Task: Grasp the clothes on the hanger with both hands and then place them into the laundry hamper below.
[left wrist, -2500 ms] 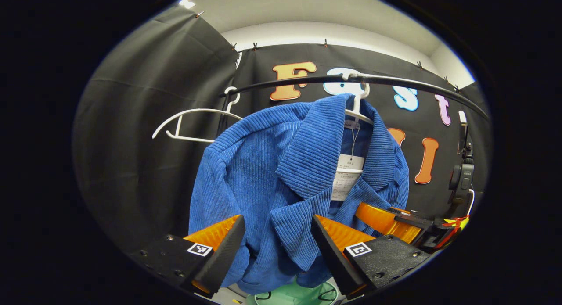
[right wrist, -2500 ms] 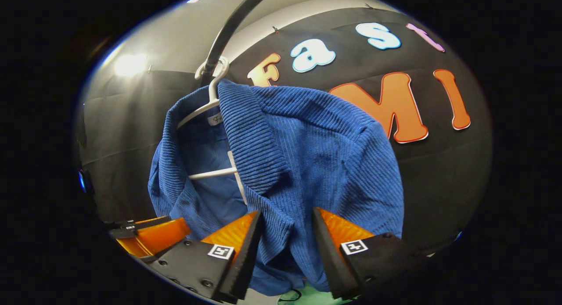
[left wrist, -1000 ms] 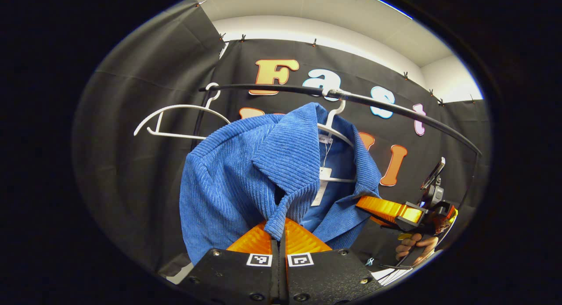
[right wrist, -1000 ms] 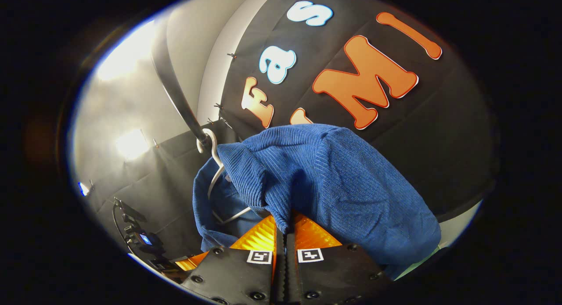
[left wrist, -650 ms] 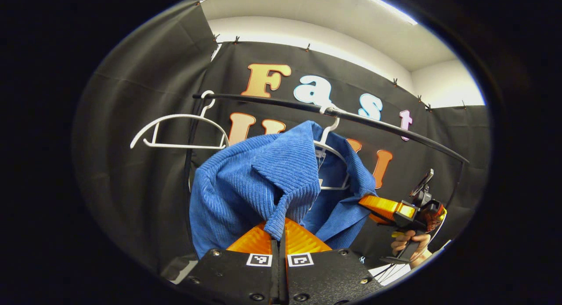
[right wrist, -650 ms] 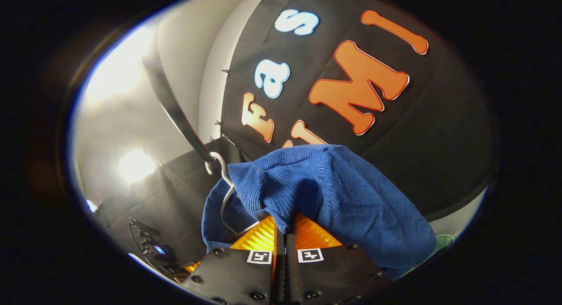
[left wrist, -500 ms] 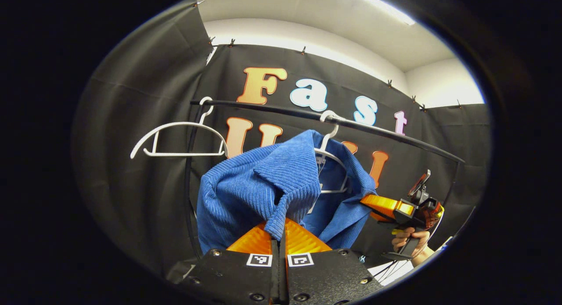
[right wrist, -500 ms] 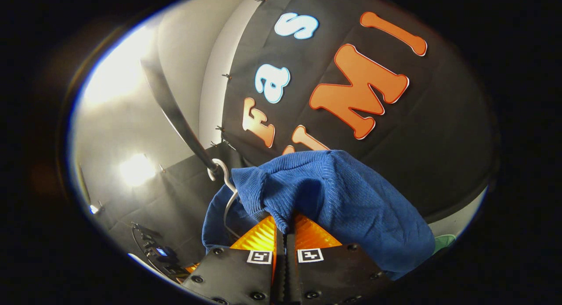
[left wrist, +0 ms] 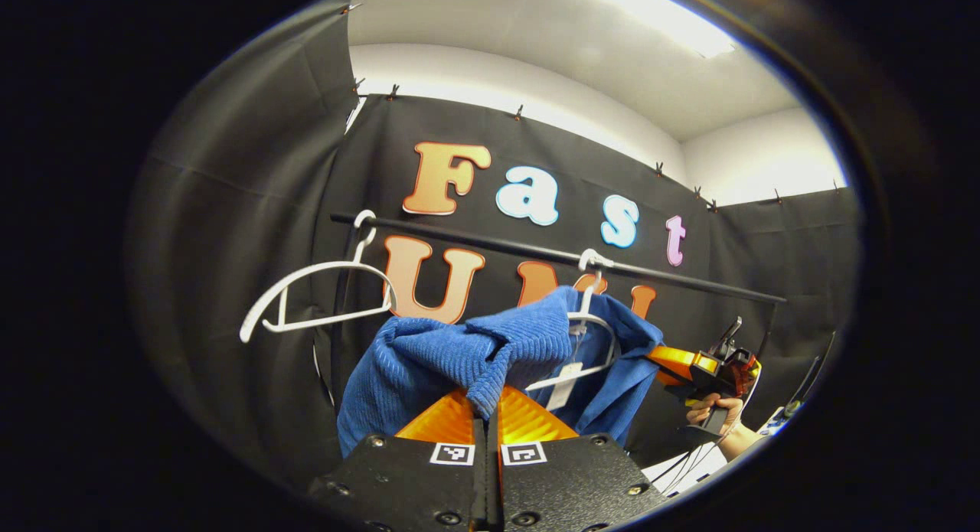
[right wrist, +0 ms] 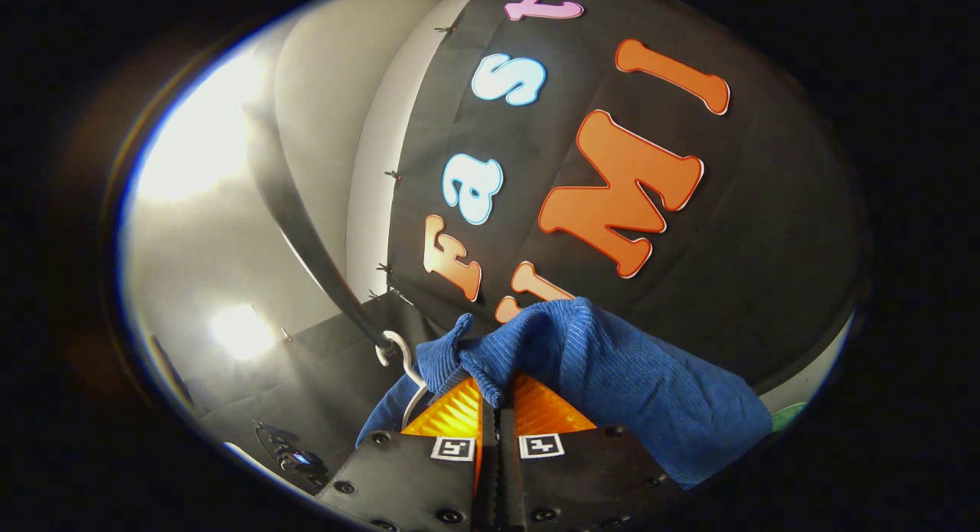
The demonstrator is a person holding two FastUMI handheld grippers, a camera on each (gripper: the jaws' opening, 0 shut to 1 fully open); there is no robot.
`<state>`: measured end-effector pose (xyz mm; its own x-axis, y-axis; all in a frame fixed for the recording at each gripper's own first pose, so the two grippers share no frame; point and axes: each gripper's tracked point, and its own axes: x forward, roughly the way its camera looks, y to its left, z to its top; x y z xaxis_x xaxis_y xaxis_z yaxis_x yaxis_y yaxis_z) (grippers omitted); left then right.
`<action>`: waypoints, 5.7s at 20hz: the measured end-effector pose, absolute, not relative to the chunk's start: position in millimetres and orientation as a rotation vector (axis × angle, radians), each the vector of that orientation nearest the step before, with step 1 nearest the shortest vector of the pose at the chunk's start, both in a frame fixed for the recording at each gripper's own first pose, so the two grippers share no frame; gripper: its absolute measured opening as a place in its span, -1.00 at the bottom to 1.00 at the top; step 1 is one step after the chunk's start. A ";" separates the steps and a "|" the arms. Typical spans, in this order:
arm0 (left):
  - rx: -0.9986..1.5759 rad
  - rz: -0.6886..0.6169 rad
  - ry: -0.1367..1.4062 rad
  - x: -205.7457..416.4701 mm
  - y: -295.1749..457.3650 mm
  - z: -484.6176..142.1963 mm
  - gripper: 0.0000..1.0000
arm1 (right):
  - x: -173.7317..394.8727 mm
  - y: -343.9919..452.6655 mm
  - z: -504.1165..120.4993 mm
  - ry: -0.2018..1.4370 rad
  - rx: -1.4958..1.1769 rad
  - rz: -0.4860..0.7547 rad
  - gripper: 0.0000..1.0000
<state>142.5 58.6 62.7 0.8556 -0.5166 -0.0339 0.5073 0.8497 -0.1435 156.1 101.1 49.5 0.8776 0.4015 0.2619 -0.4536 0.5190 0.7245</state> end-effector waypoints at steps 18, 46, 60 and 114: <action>0.045 -0.482 -0.051 202.2 82.0 108.8 -1.00 | 195.2 52.5 81.4 -0.099 1.051 0.527 -0.85; -0.194 -0.620 0.325 243.6 56.6 -11.4 -1.00 | 253.6 -7.0 44.3 0.011 1.125 0.334 -0.86; -0.194 -0.665 0.423 204.1 49.5 -37.4 -1.00 | 268.8 -3.9 18.6 0.058 1.195 0.265 -0.85; 0.001 -0.690 0.788 100.2 -67.2 -236.4 -1.00 | 78.2 71.8 -252.9 0.479 0.488 -0.204 -0.84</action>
<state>100.2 -67.2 -236.4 0.4998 -0.5702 -0.6520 0.5707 0.7830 -0.2474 78.2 71.8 -252.9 0.8699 -0.0751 -0.4875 0.2992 0.8661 0.4004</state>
